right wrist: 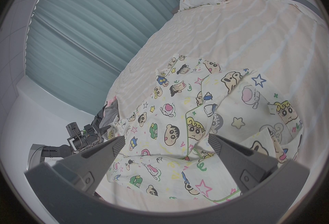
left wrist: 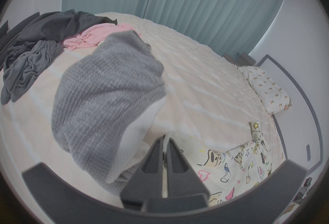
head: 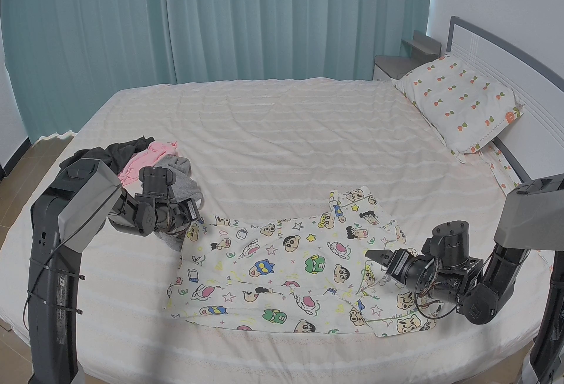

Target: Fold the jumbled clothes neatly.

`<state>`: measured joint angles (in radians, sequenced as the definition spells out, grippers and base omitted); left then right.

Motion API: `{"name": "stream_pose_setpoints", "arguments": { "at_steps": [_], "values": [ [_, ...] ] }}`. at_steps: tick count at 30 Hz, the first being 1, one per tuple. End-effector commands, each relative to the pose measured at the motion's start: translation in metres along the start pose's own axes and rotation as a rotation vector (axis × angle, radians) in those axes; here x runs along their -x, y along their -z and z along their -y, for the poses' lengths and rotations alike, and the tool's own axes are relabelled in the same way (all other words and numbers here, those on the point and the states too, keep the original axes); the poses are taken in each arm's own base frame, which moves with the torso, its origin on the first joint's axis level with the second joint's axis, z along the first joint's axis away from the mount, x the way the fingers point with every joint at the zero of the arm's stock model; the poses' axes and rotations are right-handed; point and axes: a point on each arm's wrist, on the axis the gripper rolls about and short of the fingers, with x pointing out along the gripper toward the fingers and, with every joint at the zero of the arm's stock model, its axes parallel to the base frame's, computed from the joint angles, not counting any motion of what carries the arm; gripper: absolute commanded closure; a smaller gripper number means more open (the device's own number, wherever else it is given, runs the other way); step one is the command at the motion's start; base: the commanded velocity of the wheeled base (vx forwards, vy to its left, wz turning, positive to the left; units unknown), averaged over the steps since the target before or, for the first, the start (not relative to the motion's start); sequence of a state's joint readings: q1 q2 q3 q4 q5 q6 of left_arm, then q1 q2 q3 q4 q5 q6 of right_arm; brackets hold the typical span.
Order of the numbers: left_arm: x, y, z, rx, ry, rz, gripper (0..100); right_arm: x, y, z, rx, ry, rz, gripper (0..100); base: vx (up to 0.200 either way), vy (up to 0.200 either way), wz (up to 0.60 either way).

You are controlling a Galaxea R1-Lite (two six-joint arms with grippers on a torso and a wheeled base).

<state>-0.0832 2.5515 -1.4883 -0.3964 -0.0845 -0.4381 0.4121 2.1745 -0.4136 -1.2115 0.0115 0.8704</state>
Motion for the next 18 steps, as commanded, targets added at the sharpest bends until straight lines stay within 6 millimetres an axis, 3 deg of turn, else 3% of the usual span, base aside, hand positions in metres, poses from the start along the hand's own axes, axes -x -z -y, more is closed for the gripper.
{"name": "stream_pose_setpoints", "arguments": {
  "at_steps": [1, 7, 12, 14, 16, 18],
  "values": [
    [0.001, -0.005, -0.001, 0.023, -0.010, 0.020, 100, 0.000, -0.007, 0.003, 0.010, 0.003, 0.023, 0, 0.000, 0.000, 0.00],
    [0.000, -0.012, -0.005, 0.055, -0.058, 0.084, 100, -0.009, -0.033, 0.006, 0.052, -0.010, 0.101, 0, 0.000, 0.000, 0.00],
    [0.000, -0.011, -0.004, 0.055, -0.063, 0.082, 100, -0.028, -0.064, 0.017, 0.145, 0.058, 0.068, 0, 0.000, 0.000, 0.00],
    [0.000, -0.010, -0.002, 0.049, -0.060, 0.079, 100, -0.041, -0.083, 0.022, 0.144, 0.056, 0.039, 0, 0.000, 0.000, 0.00],
    [0.000, -0.010, -0.002, 0.047, -0.062, 0.078, 100, -0.047, -0.090, 0.024, 0.143, 0.054, 0.030, 0, 0.000, 0.000, 0.00],
    [-0.001, -0.010, -0.001, 0.043, -0.066, 0.080, 100, -0.073, -0.107, 0.034, 0.183, 0.093, -0.009, 0, 0.000, 0.000, 0.00]
  ]
}}
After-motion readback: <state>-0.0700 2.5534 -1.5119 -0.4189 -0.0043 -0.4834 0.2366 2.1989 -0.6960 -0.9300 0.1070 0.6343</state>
